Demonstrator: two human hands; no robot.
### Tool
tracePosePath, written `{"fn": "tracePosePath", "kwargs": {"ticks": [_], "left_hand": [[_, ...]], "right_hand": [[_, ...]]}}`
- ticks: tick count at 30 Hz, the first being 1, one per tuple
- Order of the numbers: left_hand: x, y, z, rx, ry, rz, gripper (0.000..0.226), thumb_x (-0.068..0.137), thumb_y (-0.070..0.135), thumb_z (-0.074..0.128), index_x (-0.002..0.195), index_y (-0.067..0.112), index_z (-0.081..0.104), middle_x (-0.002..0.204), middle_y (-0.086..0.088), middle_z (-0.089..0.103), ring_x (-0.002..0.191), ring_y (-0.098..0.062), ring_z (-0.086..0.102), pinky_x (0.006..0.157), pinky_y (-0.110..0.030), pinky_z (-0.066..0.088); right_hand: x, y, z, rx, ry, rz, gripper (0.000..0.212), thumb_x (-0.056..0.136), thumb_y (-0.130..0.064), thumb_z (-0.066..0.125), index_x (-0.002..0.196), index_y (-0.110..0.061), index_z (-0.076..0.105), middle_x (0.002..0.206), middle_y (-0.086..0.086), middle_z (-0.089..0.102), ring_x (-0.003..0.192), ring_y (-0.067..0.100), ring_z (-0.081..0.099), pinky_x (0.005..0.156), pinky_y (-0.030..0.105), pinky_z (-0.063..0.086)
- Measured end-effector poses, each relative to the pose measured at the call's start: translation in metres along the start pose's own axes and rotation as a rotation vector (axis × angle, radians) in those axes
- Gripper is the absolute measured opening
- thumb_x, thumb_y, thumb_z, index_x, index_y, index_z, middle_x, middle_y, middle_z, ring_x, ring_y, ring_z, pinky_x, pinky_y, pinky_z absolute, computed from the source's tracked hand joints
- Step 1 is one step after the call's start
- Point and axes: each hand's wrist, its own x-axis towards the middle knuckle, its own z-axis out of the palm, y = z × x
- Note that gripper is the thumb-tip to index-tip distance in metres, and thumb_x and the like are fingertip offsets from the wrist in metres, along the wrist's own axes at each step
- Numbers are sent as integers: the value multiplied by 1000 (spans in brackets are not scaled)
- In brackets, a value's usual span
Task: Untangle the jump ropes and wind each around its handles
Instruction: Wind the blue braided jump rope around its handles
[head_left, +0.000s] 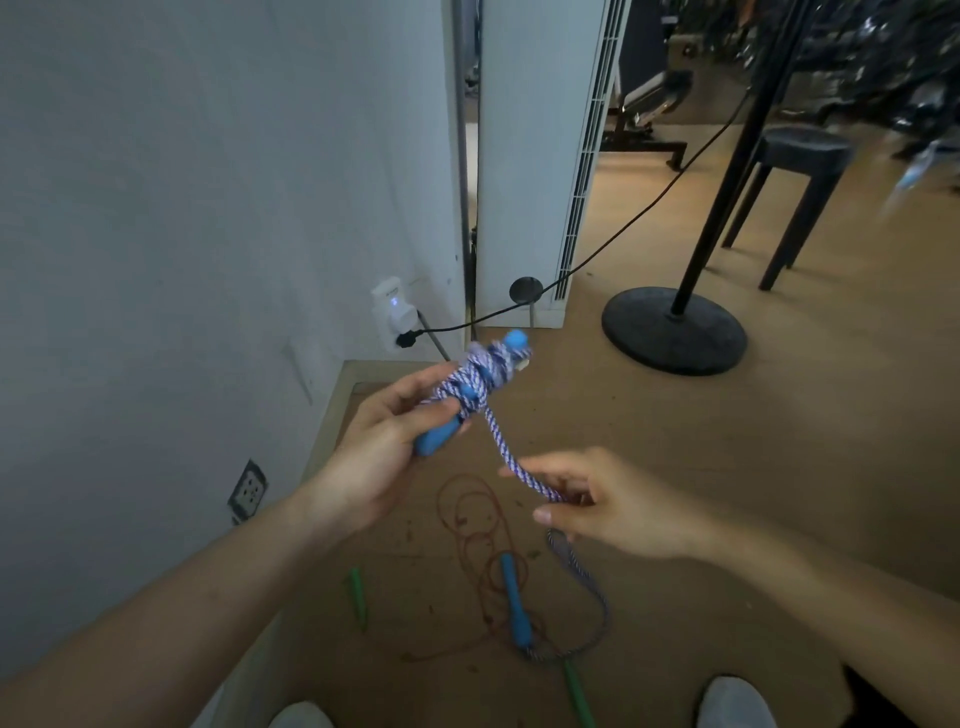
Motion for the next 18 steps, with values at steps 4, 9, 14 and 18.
{"fn": "tracePosePath", "kwargs": {"ticks": [4,9,14,18], "left_hand": [[0,-11,-10,598,87,149,44,77,4,82,112,28,68,110,2,73,99,-13,71,84,-24,56],[-3,-21,-9,899,-151,195,38,73,9,87,105,21,72,101,5,74,92,-9,71,87,-38,60],[-9,-14,-3,868,-504,75,33,76,4,84,105,15,73,100,-4,75,92,-23,72,85,-48,58],[-12,-4,1,729,-656,-46,34,81,-2,78,113,5,70,110,-12,73,103,-29,70,90,-36,56]], "right_hand": [[-8,-18,-12,-149,-1,-33,9,91,-19,69,101,-21,70,72,6,62,56,4,49,55,25,40],[-10,-28,-32,-42,38,-23,4,88,-10,72,89,-9,68,79,11,70,63,13,61,60,25,49],[-4,-16,-63,29,114,-12,11,85,-3,74,92,-10,70,81,8,72,68,14,65,66,24,53],[2,-6,-82,10,140,-34,18,83,-4,77,97,-13,70,90,5,73,84,22,70,80,25,56]]}}
